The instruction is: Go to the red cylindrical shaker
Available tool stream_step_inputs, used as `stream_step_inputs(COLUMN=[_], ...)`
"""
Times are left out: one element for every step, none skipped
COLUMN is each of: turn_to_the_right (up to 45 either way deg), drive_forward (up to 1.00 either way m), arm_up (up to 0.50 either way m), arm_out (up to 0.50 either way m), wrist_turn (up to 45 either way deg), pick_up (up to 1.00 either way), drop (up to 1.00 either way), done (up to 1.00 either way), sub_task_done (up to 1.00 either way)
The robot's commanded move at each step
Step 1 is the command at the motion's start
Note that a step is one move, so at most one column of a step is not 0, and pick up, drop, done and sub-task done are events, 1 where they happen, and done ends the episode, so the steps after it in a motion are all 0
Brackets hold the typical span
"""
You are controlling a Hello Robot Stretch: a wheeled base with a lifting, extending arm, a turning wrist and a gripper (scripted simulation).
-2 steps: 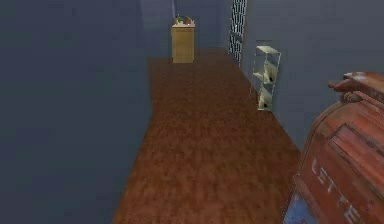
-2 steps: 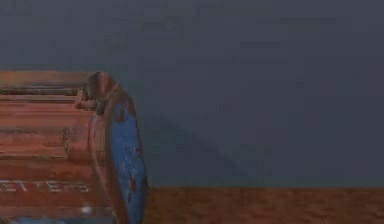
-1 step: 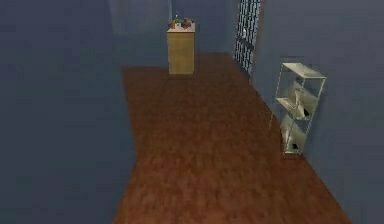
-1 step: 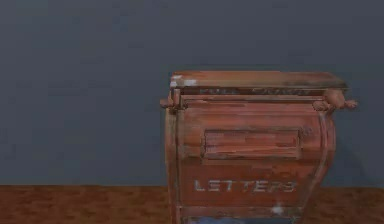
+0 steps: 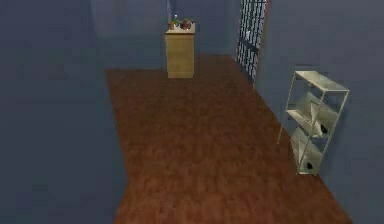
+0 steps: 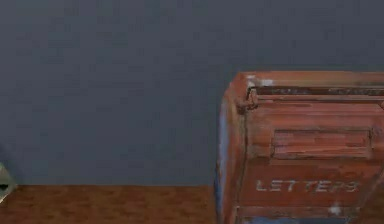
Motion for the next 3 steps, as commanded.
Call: stream_step_inputs(turn_to_the_right=[9.0, 0.0, 0.0], drive_forward=[0.00, 1.00, 1.00], arm_up=[0.00, 0.00, 0.00], arm_out=[0.00, 0.00, 0.00], wrist_turn=[0.0, 0.0, 0.0], pick_up=[0.00, 0.00, 0.00], drop=[0.00, 0.00, 0.00], done=[0.00, 0.00, 0.00], sub_task_done=[0.00, 0.00, 0.00])
